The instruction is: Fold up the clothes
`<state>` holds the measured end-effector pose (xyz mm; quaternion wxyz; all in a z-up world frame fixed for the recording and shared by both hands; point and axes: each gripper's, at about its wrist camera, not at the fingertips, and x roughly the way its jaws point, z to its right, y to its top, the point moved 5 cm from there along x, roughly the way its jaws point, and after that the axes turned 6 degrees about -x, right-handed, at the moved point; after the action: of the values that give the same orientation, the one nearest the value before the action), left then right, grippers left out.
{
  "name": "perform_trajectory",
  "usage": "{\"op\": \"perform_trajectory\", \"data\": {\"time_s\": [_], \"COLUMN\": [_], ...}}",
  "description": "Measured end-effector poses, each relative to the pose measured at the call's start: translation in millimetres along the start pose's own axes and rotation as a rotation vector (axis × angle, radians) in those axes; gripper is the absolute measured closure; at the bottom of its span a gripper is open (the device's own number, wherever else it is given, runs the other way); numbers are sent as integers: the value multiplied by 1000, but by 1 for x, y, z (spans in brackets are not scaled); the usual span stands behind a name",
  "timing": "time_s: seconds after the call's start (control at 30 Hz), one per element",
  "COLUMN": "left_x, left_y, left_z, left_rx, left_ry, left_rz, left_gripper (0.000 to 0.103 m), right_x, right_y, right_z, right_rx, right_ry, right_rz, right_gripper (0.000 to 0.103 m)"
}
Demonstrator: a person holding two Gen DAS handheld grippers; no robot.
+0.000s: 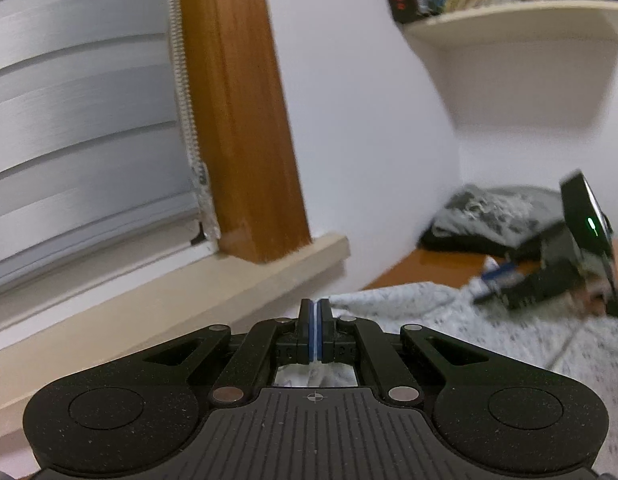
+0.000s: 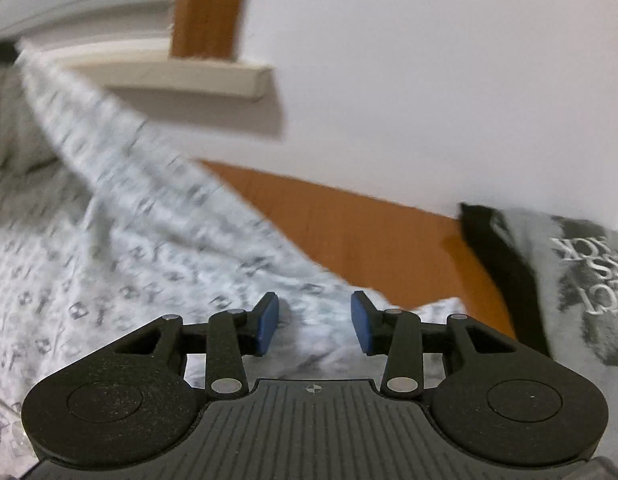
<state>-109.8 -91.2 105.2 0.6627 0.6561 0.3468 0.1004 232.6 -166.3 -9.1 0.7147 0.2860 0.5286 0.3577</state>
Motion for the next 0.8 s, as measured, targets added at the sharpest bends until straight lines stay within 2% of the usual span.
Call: {"op": "perform_trajectory", "data": {"time_s": [0.07, 0.13, 0.3, 0.37, 0.4, 0.43, 0.53, 0.63, 0.67, 0.73, 0.8], "left_x": [-5, -7, -7, -6, -5, -2, 4, 17, 20, 27, 32], "left_y": [-8, -13, -3, 6, 10, 13, 15, 4, 0, -8, -10], "left_z": [3, 4, -7, -14, -16, -18, -21, -15, -14, -11, -7], "left_rx": [1, -1, -40, -54, -56, -58, -58, -46, -42, -36, -34], "left_ry": [-11, 0, 53, 78, 85, 87, 90, 36, 29, 15, 1], "left_rz": [-15, -17, 20, 44, 46, 43, 32, -66, -87, -129, -149], "left_gripper": [102, 102, 102, 102, 102, 102, 102, 101, 97, 95, 88], "right_x": [-7, -13, -6, -2, 1, 4, -3, -17, -21, -20, -18], "right_y": [0, -2, 8, 9, 9, 8, 6, 5, 3, -2, -9], "right_z": [4, 11, -12, -15, -16, -16, -12, 11, 21, 38, 53], "right_rx": [17, 49, 15, -6, -14, -17, -10, 61, 105, 167, 223], "right_ry": [-10, 33, 96, 101, 107, 120, 175, 128, 108, 78, 48], "right_rz": [22, 47, 56, 48, 38, 15, -1, 36, 48, 42, 25], "right_gripper": [60, 56, 54, 60, 74, 77, 76, 60, 57, 57, 57]}}
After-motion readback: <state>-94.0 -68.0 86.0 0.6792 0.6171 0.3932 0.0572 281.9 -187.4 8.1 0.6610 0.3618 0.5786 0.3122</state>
